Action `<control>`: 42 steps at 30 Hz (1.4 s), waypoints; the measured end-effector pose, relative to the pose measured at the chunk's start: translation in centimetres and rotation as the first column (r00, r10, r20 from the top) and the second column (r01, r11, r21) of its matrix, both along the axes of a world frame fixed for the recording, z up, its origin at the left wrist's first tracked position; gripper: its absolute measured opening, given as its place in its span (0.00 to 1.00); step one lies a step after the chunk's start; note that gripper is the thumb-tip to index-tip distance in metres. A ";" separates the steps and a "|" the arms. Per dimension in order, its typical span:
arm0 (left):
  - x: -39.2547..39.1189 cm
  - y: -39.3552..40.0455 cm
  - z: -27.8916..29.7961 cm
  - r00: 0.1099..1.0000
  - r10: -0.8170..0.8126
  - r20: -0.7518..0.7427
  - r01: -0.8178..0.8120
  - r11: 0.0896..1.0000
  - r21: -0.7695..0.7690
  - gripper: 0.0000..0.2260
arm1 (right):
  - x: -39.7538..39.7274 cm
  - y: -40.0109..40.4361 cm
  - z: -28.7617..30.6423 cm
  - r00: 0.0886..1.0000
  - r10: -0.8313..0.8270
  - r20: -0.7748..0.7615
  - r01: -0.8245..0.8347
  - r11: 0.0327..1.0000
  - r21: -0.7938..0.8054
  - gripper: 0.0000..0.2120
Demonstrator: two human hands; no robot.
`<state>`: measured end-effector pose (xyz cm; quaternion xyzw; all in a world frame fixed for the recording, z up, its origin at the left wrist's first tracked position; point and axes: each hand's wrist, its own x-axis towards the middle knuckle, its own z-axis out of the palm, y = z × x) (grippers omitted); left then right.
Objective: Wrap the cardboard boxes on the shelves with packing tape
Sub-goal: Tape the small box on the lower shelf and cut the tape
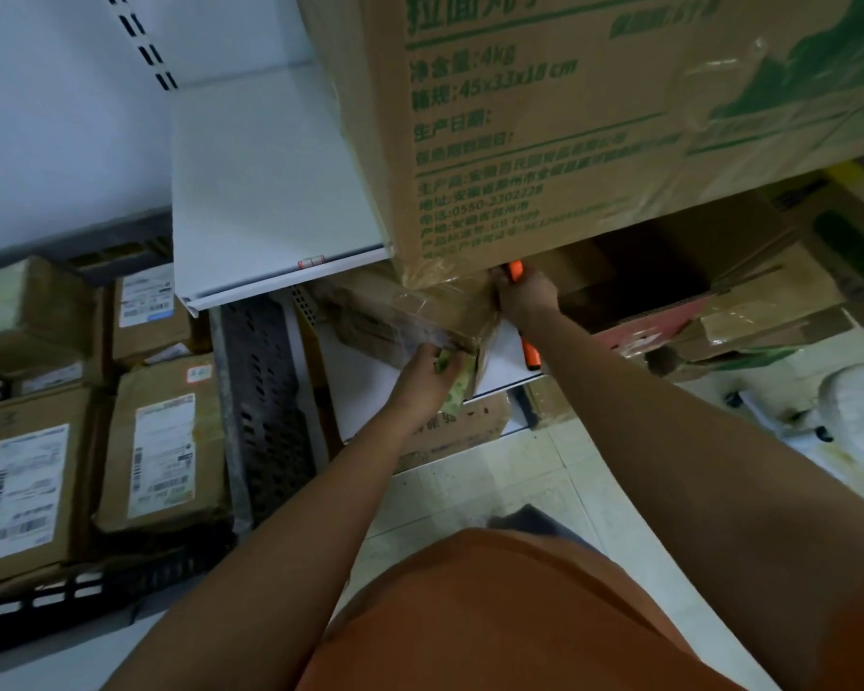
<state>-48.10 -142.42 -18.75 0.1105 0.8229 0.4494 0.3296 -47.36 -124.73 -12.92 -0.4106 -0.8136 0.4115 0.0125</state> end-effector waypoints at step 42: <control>-4.8 0.6 0.1 0.981 -0.194 0.011 0.194 0.980 -0.042 0.06 | 8.9 -4.5 -0.9 0.755 0.257 0.603 -0.517 0.799 0.307 0.12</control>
